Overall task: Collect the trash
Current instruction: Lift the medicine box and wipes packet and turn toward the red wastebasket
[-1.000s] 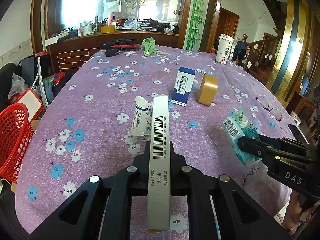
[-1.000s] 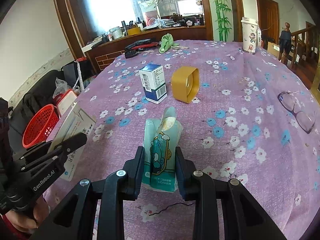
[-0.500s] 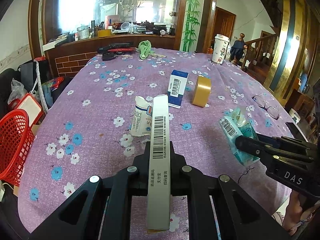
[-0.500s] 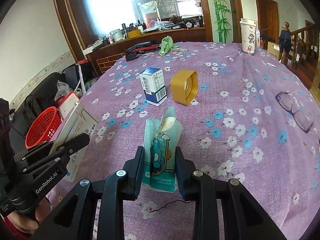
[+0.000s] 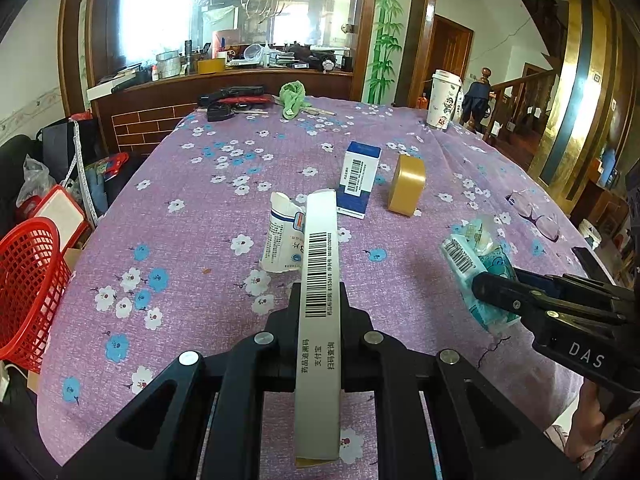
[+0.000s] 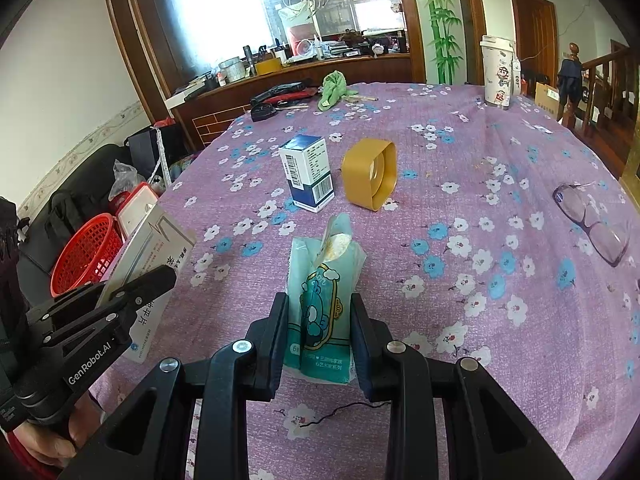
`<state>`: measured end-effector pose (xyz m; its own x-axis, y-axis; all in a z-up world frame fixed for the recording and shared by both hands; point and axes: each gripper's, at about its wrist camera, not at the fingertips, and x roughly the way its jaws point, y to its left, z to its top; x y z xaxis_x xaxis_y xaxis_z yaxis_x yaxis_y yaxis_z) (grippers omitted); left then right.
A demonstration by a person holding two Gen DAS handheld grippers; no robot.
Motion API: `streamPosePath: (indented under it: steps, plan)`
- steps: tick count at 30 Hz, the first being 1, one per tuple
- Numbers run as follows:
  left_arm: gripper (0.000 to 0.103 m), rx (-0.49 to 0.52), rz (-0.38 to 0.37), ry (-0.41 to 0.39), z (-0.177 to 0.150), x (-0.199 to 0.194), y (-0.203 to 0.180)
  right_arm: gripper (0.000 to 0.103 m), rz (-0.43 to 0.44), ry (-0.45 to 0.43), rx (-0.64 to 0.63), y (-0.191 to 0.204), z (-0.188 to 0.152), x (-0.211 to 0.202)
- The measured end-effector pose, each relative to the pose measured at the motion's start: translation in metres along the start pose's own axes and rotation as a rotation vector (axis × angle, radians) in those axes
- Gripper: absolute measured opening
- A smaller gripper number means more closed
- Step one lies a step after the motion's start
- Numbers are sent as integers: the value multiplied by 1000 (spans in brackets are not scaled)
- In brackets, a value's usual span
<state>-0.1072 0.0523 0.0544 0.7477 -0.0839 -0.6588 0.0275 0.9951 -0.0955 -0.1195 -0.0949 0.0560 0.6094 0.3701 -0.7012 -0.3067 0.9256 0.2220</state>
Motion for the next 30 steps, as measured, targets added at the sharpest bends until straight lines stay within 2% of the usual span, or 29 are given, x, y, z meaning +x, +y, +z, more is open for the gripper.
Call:
streamPosePath:
  steps: [17, 30]
  plan:
    - [12, -36, 13, -20, 2, -8, 16, 31, 16, 7, -20, 9, 7, 3]
    - [12, -87, 39, -45, 7, -18, 43, 31, 33, 8, -51, 27, 17, 6]
